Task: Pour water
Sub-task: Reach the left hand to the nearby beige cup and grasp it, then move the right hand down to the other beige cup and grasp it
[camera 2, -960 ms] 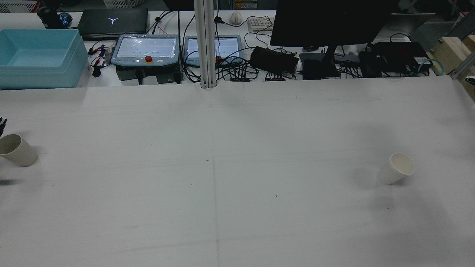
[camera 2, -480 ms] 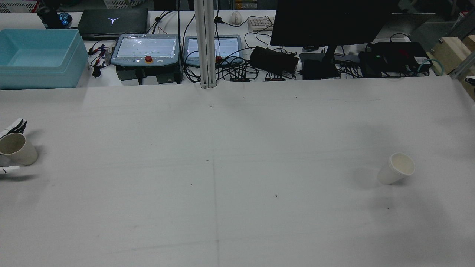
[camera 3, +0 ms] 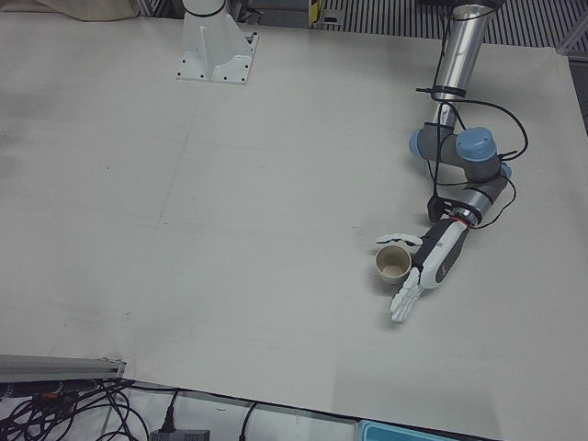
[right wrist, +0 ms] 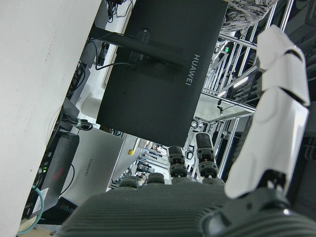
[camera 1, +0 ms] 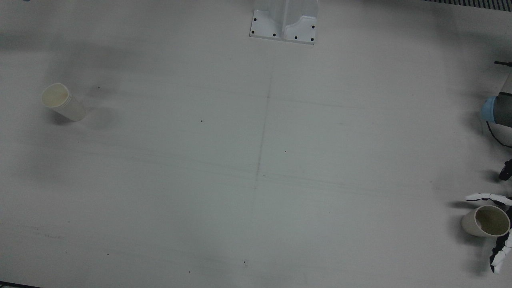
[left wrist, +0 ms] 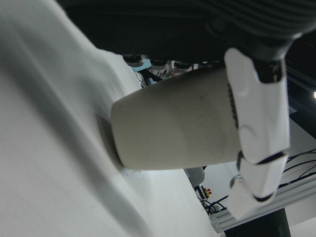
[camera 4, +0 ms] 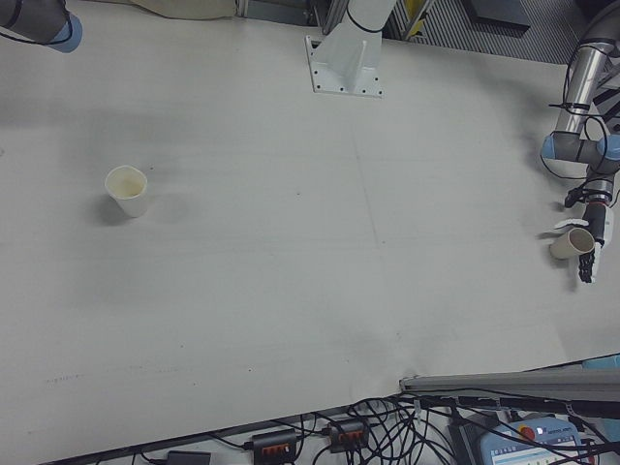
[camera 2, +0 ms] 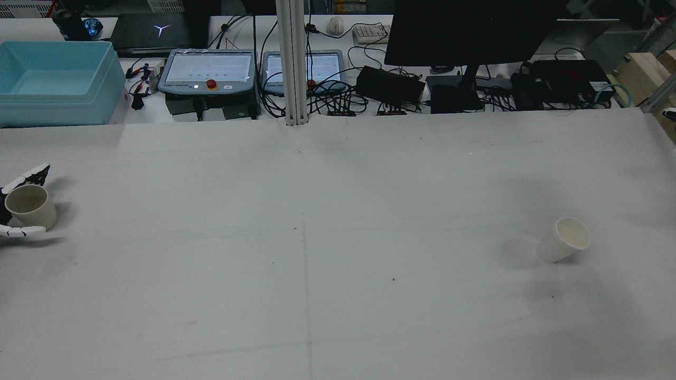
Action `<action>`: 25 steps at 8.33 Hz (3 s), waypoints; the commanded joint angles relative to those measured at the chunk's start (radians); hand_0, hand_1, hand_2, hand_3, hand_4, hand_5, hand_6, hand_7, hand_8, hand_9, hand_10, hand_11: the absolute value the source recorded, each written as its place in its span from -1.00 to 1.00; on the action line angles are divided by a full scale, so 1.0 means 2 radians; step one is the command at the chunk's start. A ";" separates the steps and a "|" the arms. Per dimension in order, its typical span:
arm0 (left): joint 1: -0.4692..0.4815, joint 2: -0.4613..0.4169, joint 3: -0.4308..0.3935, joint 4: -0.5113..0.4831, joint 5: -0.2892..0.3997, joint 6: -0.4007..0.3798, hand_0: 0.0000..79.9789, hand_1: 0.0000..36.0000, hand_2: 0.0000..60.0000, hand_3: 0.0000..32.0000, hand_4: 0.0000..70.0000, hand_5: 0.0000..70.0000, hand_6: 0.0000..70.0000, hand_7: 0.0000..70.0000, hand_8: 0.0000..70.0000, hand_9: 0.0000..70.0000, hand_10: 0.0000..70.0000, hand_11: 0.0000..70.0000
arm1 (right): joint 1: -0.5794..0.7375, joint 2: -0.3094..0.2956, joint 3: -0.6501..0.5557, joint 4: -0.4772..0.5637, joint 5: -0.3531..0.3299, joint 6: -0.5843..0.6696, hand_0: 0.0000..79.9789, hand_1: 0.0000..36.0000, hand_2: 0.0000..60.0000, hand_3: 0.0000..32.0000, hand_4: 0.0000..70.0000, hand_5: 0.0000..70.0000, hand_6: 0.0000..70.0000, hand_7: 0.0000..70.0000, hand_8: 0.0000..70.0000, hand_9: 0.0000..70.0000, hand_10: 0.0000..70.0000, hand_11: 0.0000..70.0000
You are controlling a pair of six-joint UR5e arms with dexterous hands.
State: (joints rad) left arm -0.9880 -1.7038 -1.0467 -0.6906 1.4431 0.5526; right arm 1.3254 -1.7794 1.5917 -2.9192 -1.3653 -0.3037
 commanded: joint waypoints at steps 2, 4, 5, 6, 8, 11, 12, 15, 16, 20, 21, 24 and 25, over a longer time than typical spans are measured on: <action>0.000 -0.003 -0.007 0.020 -0.014 -0.005 0.38 0.33 -0.01 -1.00 0.44 1.00 -0.87 -0.65 -0.97 -0.97 -0.95 -0.89 | 0.001 0.000 -0.001 0.000 0.001 0.002 0.22 0.00 -0.44 -1.00 -0.86 -0.32 -0.78 -0.58 -0.99 -0.96 -1.00 -0.99; -0.001 -0.002 -0.007 0.031 -0.014 -0.027 0.36 0.97 1.00 -1.00 1.00 1.00 -0.75 -0.47 -0.90 -0.86 -0.88 -0.79 | 0.002 0.000 0.000 0.000 0.002 0.005 0.22 0.02 -0.45 -1.00 -0.86 -0.33 -0.79 -0.58 -0.99 -0.96 -1.00 -0.99; -0.001 -0.002 -0.016 0.041 -0.014 -0.050 0.31 1.00 1.00 -1.00 1.00 1.00 -0.72 -0.44 -0.89 -0.84 -0.87 -0.77 | 0.005 -0.002 0.000 0.001 0.002 0.006 0.23 0.03 -0.45 -1.00 -0.89 -0.35 -0.79 -0.59 -0.99 -0.96 -1.00 -0.99; -0.001 -0.001 -0.036 0.058 -0.014 -0.074 0.32 1.00 1.00 -1.00 1.00 1.00 -0.72 -0.43 -0.90 -0.85 -0.87 -0.76 | 0.004 -0.003 -0.002 0.003 -0.004 0.006 0.23 0.03 -0.46 -1.00 -0.91 -0.37 -0.80 -0.59 -0.99 -0.96 -1.00 -0.99; -0.003 0.004 -0.081 0.107 -0.014 -0.136 0.33 1.00 1.00 -1.00 1.00 1.00 -0.71 -0.41 -0.90 -0.85 -0.86 -0.75 | -0.009 -0.005 -0.007 0.010 -0.026 -0.022 0.22 0.01 -0.48 -1.00 -0.94 -0.43 -0.80 -0.62 -0.99 -0.97 -1.00 -0.97; -0.004 0.004 -0.126 0.147 -0.014 -0.172 0.40 1.00 1.00 -1.00 1.00 1.00 -0.75 -0.44 -0.91 -0.87 -0.89 -0.79 | -0.031 0.000 -0.096 0.108 -0.043 -0.080 0.22 0.01 -0.48 -1.00 -0.94 -0.43 -0.80 -0.62 -0.99 -0.97 -1.00 -0.97; -0.004 0.004 -0.137 0.158 -0.014 -0.172 0.41 1.00 1.00 -1.00 1.00 1.00 -0.75 -0.43 -0.91 -0.87 -0.89 -0.79 | -0.043 0.001 -0.104 0.115 -0.042 -0.093 0.22 0.01 -0.48 -1.00 -0.94 -0.43 -0.80 -0.62 -0.99 -0.97 -1.00 -0.97; -0.005 0.005 -0.136 0.160 -0.023 -0.183 0.41 1.00 1.00 -1.00 1.00 1.00 -0.76 -0.45 -0.92 -0.88 -0.90 -0.80 | -0.113 0.003 -0.082 0.117 -0.036 -0.132 0.22 0.01 -0.48 -1.00 -0.94 -0.43 -0.80 -0.62 -0.99 -0.97 -1.00 -0.97; -0.006 0.012 -0.136 0.157 -0.023 -0.186 0.41 1.00 1.00 -1.00 1.00 1.00 -0.76 -0.45 -0.92 -0.88 -0.90 -0.80 | -0.128 0.003 -0.078 0.117 -0.036 -0.142 0.23 0.04 -0.50 -1.00 -0.96 -0.46 -0.85 -0.64 -0.99 -0.97 -0.98 -0.92; -0.009 0.020 -0.137 0.152 -0.023 -0.187 0.38 1.00 1.00 -1.00 1.00 1.00 -0.77 -0.47 -0.92 -0.88 -0.90 -0.81 | -0.140 -0.027 -0.044 0.117 -0.038 -0.143 0.28 0.14 -0.70 -1.00 -1.00 -0.57 -1.00 -0.73 -1.00 -0.99 -0.93 -0.83; -0.009 0.020 -0.137 0.153 -0.024 -0.187 0.40 1.00 1.00 -1.00 1.00 1.00 -0.77 -0.47 -0.92 -0.89 -0.90 -0.81 | -0.140 -0.043 -0.031 0.117 -0.040 -0.143 0.27 0.05 -0.85 -1.00 -1.00 -0.64 -1.00 -0.77 -1.00 -1.00 -0.93 -0.84; -0.010 0.020 -0.135 0.152 -0.024 -0.188 0.41 1.00 1.00 -1.00 1.00 1.00 -0.77 -0.47 -0.93 -0.89 -0.90 -0.81 | -0.150 -0.047 -0.031 0.116 -0.041 -0.167 0.22 -0.10 -0.97 -1.00 -1.00 -0.70 -1.00 -0.82 -1.00 -1.00 -0.93 -0.83; -0.010 0.020 -0.135 0.151 -0.024 -0.188 0.41 1.00 1.00 -1.00 1.00 1.00 -0.77 -0.47 -0.92 -0.89 -0.90 -0.80 | -0.159 -0.046 -0.031 0.116 -0.038 -0.179 0.23 -0.07 -0.93 -1.00 -1.00 -0.69 -1.00 -0.81 -1.00 -1.00 -0.93 -0.83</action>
State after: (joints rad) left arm -1.0069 -1.6637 -1.3185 -0.3861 1.3960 0.1766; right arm 1.0349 -1.8698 1.5278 -2.6855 -1.4486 -0.6122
